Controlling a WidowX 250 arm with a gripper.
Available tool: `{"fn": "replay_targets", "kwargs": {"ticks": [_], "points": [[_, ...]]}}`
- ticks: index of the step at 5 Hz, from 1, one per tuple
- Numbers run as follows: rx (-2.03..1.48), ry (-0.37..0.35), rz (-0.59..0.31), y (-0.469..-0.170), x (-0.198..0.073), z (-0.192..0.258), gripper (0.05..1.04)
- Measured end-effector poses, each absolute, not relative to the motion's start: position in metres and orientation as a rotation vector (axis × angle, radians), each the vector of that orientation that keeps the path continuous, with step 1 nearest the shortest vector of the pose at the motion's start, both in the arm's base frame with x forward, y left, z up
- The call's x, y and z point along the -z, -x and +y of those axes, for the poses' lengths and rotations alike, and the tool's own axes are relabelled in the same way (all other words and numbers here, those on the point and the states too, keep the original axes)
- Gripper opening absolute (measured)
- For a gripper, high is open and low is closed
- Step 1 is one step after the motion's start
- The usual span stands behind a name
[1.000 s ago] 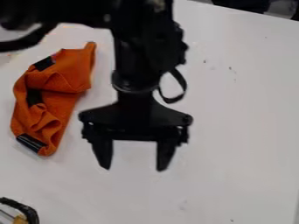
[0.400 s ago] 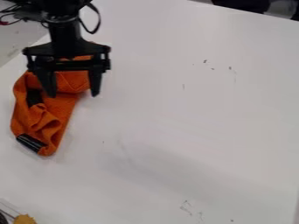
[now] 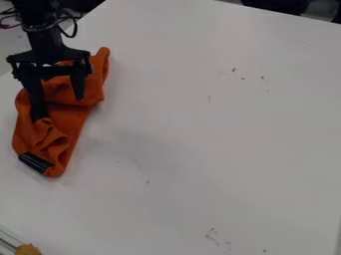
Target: Move the cloth from top left to bottom right
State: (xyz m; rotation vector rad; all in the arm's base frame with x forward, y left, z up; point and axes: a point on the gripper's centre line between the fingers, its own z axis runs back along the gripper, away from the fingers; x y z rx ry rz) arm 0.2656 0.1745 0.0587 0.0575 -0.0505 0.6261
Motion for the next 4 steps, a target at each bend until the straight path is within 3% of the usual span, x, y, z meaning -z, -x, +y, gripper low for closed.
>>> {"fn": "replay_targets", "kwargs": {"ticks": [2,3,4], "points": [[-0.655,-0.015,0.020,-0.270,-0.011,0.192,1.000],[-0.674,0.049,-0.020,-0.266,-0.007,0.191,0.999],[-0.670,0.015,0.028,-0.262,-0.005,0.181,0.997]]}}
